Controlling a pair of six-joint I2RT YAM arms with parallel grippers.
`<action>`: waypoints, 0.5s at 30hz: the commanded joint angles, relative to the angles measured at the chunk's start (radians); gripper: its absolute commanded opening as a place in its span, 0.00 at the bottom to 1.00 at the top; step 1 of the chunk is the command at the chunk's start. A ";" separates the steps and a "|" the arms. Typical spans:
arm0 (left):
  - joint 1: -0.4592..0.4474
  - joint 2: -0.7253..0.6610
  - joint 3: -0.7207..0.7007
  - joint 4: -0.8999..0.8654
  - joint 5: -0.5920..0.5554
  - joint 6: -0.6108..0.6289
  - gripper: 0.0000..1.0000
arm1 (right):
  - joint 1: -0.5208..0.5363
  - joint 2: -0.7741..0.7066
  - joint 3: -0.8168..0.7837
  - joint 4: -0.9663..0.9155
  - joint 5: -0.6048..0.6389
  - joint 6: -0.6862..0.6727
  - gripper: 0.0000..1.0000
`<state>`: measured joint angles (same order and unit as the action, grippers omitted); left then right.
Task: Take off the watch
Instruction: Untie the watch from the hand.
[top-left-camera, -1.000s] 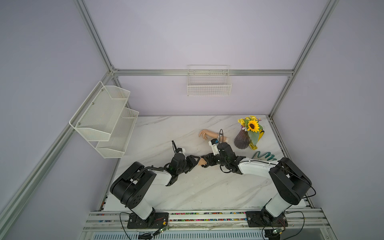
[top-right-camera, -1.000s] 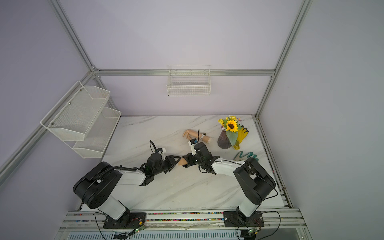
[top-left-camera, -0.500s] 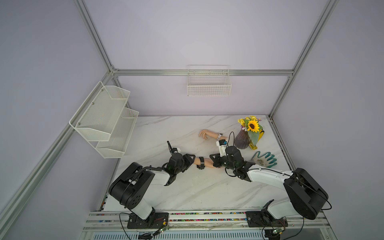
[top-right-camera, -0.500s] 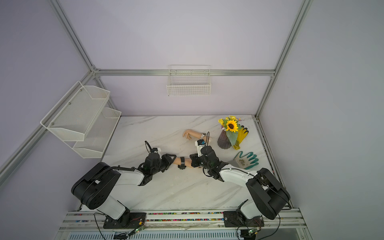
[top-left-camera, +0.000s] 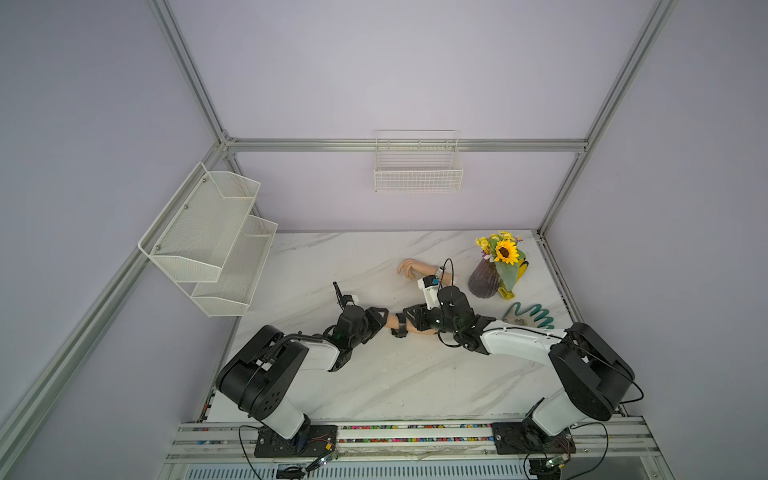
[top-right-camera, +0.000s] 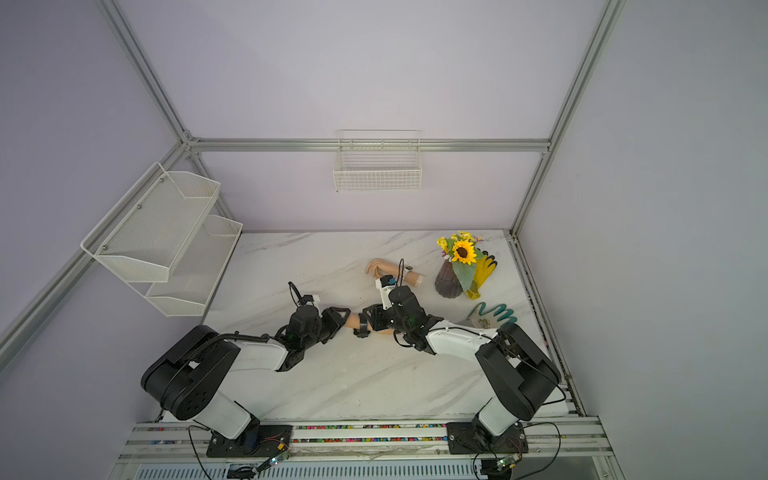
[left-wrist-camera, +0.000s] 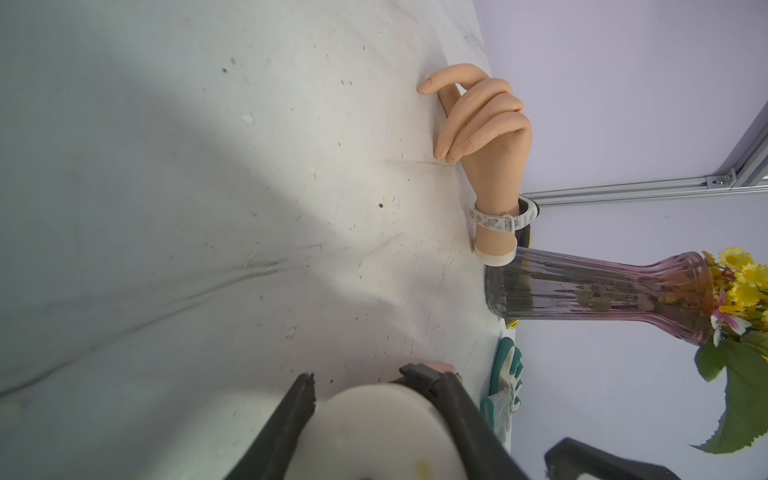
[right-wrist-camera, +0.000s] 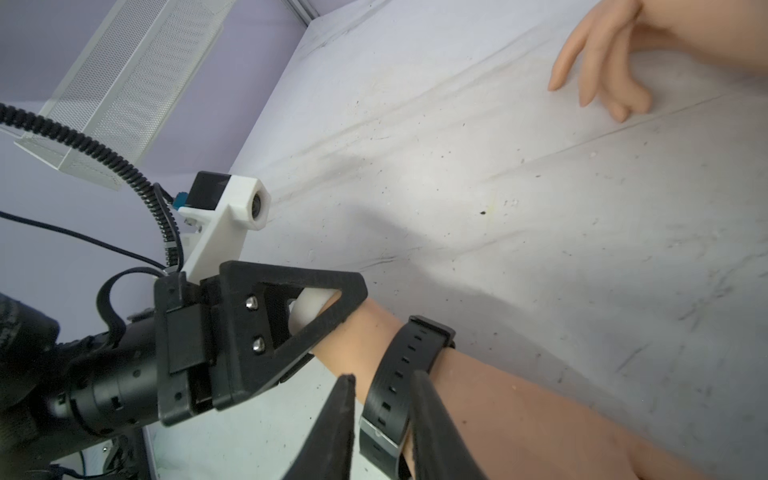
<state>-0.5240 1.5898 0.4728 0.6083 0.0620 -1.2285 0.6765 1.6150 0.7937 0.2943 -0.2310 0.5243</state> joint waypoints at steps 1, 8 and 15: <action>0.003 -0.036 -0.020 -0.036 -0.008 0.073 0.05 | 0.007 0.057 0.064 -0.073 -0.024 0.057 0.29; -0.007 -0.098 -0.014 -0.091 -0.041 0.142 0.05 | 0.032 0.119 0.123 -0.180 0.039 0.024 0.41; -0.017 -0.134 -0.003 -0.149 -0.076 0.184 0.05 | 0.037 0.117 0.086 -0.089 -0.082 0.068 0.33</action>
<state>-0.5339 1.4853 0.4595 0.4881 0.0284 -1.1069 0.7025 1.7298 0.8967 0.1799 -0.2474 0.5720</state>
